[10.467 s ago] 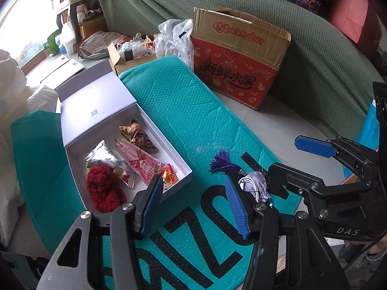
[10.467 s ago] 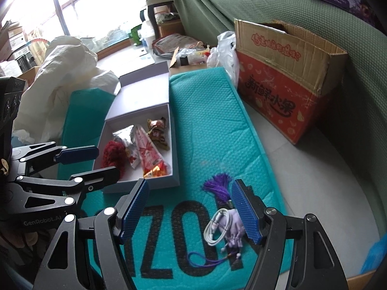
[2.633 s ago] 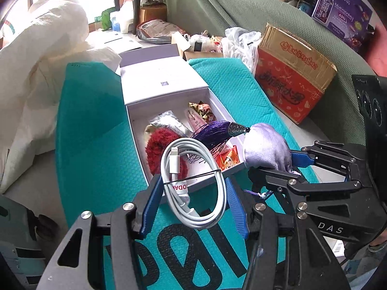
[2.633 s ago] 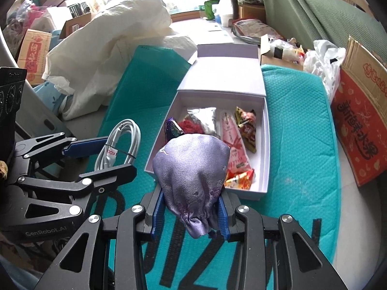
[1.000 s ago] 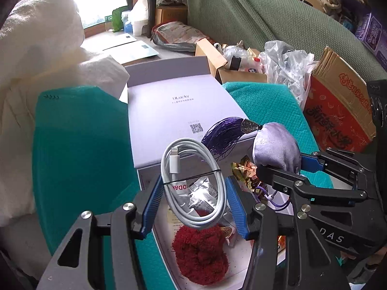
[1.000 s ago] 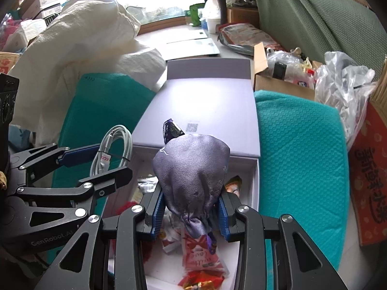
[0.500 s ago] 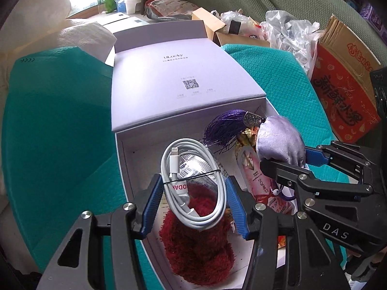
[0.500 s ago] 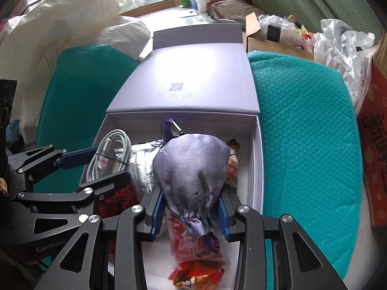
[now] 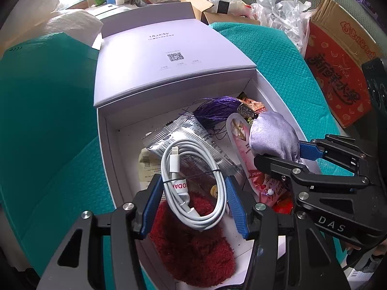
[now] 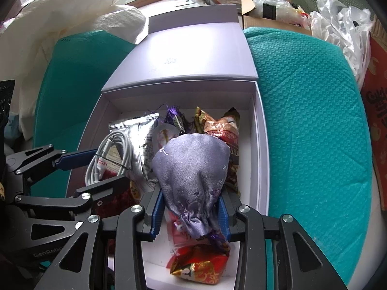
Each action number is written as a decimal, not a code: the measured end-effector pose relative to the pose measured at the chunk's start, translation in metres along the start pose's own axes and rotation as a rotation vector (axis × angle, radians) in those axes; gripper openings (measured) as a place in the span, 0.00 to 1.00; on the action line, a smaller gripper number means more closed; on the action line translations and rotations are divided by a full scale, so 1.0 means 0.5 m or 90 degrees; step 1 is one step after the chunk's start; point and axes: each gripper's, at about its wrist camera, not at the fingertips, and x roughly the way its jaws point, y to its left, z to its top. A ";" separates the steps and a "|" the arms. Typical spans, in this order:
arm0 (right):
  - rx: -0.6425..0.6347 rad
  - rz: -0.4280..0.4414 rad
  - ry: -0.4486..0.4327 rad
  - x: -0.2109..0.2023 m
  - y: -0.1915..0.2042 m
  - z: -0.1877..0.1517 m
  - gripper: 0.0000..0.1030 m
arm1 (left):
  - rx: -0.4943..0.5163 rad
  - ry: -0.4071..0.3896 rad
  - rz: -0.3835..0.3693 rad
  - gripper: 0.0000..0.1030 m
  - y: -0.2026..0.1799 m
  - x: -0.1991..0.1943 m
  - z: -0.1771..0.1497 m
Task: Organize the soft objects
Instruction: 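Lower into the box and open the left tool on the cable while the right tool releases the pouch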
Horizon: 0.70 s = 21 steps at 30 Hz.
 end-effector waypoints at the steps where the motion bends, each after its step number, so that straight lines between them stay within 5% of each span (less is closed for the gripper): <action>1: -0.001 0.000 0.002 0.001 0.001 -0.002 0.37 | 0.000 0.002 0.000 0.51 -0.001 0.001 0.000; 6: 0.003 -0.003 0.009 0.001 -0.002 -0.003 0.39 | -0.027 0.041 0.009 0.51 0.008 0.022 -0.007; 21: -0.001 -0.031 -0.003 -0.041 -0.005 0.021 0.47 | -0.044 0.021 0.008 0.54 0.011 -0.006 0.001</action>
